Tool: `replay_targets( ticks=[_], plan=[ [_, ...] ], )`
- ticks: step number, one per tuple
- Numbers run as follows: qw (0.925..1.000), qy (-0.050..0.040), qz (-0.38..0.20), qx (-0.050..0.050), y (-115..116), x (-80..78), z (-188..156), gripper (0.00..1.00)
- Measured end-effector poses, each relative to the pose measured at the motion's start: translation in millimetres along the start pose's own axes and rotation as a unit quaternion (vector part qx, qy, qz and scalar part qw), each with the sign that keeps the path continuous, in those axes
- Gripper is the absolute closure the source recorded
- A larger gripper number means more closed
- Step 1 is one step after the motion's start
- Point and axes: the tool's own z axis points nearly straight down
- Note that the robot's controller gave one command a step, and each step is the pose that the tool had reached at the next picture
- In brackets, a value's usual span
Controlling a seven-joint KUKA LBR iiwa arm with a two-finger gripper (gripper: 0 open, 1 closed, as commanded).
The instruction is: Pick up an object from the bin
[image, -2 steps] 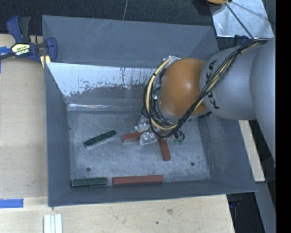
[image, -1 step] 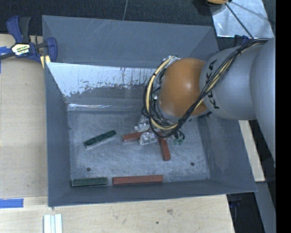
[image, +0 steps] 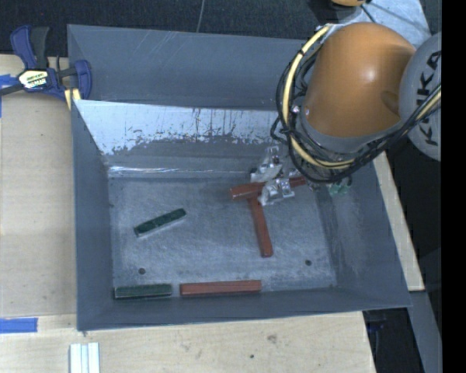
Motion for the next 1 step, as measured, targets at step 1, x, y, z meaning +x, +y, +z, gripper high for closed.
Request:
replay_targets(
  ticks=[1],
  plan=[
    [1.0000, 0.0018, 0.000, 0.000, 0.1, 0.4, 2.2, 1.00]
  ],
)
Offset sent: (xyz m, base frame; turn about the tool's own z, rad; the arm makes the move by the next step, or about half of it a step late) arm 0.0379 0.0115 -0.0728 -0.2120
